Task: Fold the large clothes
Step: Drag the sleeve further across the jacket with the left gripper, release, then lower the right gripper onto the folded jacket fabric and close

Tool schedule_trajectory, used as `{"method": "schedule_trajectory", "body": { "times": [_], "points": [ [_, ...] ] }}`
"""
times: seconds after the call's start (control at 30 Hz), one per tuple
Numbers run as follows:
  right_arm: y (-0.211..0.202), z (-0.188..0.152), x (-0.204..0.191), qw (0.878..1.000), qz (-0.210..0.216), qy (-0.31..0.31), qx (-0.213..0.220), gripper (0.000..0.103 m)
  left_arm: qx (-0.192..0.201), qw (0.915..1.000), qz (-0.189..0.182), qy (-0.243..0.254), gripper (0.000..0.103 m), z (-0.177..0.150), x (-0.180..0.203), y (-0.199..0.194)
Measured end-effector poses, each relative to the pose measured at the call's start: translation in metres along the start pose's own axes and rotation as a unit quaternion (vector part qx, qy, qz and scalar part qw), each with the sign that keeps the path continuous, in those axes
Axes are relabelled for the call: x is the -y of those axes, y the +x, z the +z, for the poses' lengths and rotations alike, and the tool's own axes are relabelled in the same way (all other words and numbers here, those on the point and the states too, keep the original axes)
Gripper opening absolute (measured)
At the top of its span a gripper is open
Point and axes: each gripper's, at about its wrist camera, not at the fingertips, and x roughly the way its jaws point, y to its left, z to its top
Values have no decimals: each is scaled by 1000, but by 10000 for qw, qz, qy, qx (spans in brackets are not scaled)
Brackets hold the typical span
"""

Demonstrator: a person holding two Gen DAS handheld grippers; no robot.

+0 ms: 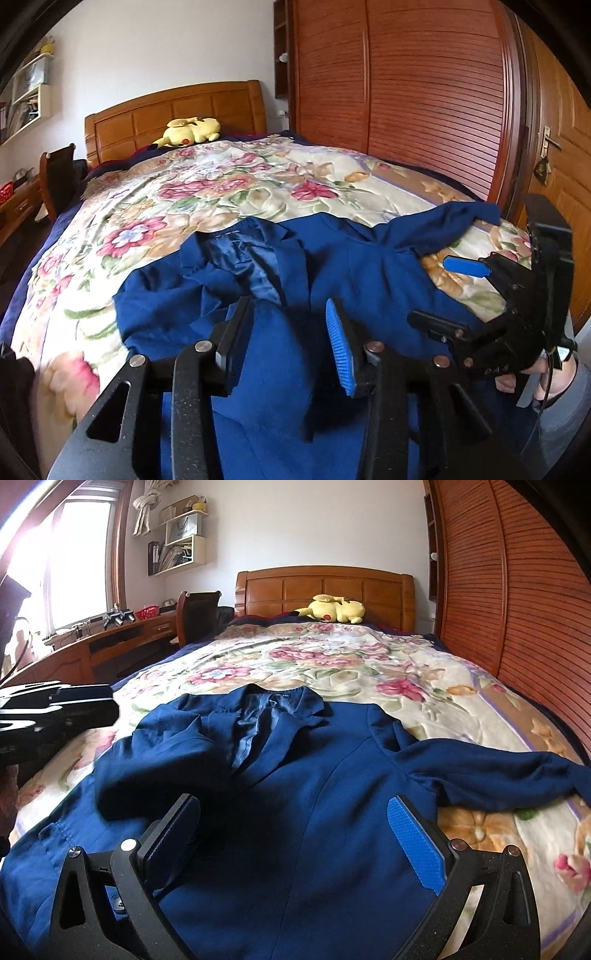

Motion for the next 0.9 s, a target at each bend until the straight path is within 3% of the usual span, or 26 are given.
{"method": "schedule_trajectory", "body": {
  "times": [0.1,0.17,0.57,0.9],
  "points": [
    [2,1,-3,10000,14,-31,-17,101,118,9998,115,-65,74,-12,-8,-7],
    [3,2,-7,10000,38,-63,-27,101,144,9996,117,-195,77,-22,-17,-13],
    [15,13,-40,9968,722,-331,-109,100,308,9914,825,-964,77,-75,-81,-49],
    [25,8,-74,9895,1178,-780,-309,92,351,9881,1326,-694,77,-91,-105,-56]
  ]
}}
